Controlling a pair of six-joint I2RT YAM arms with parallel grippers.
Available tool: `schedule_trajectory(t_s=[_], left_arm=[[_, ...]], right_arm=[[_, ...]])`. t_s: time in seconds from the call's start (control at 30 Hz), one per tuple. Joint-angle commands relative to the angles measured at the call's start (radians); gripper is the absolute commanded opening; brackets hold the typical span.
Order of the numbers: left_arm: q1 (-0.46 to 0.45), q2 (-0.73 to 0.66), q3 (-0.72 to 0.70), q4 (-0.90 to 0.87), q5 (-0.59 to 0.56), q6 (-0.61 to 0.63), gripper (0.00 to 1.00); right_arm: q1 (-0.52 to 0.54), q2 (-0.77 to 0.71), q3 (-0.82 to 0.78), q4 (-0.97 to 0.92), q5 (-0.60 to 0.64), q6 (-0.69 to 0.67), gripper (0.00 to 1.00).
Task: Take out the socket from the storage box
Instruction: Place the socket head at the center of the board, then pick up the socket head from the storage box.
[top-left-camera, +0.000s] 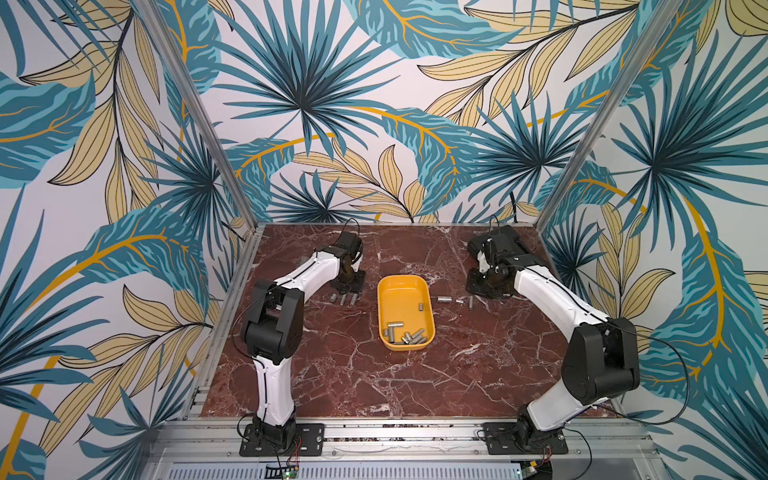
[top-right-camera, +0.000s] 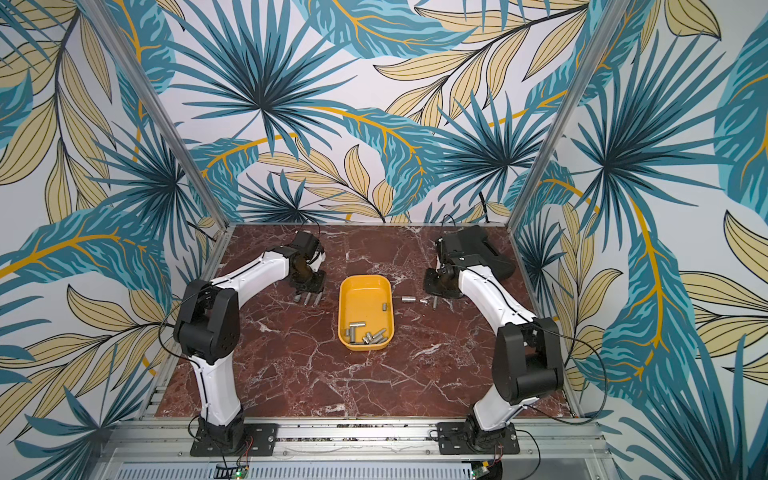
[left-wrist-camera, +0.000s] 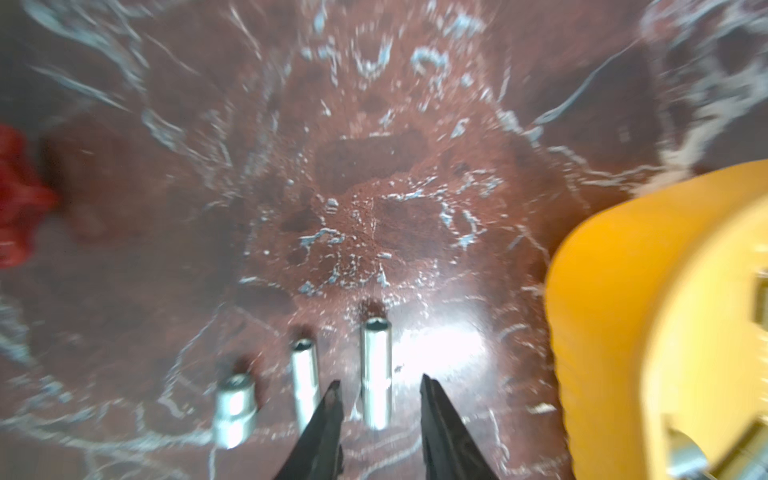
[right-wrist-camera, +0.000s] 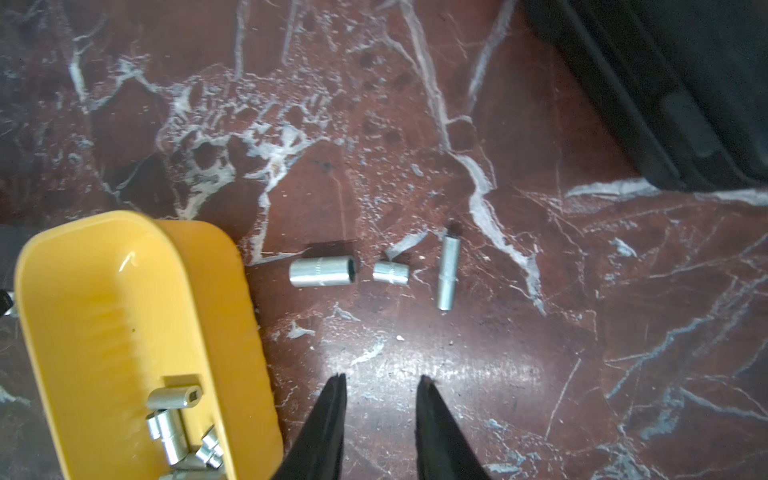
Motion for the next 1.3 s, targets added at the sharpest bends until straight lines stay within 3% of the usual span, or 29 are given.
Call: schedule_trajectory(t_s=[0.0, 0.2, 0.5, 0.8, 1.27], left_arm=[[0.006, -0.107, -0.034, -0.001, -0.028, -0.018, 0.38], [0.027, -0.221, -0.133, 0.045, -0.044, -0.069, 0.39], [0.094, -0.299, -0.269, 0.097, -0.011, -0.119, 0.40], [0.105, -0.297, -0.293, 0.117, 0.003, -0.128, 0.41], [0.106, -0.283, -0.305, 0.137, 0.021, -0.136, 0.41]], right_arm=[[0.091, 0.020, 0.072, -0.040, 0.009, -0.104, 0.32], [0.265, 0.142, 0.182, -0.034, -0.031, -0.213, 0.33], [0.454, 0.358, 0.303, -0.085, 0.038, -0.296, 0.34], [0.524, 0.448, 0.335, -0.106, 0.067, -0.343, 0.34], [0.540, 0.500, 0.314, -0.121, 0.096, -0.383, 0.34]])
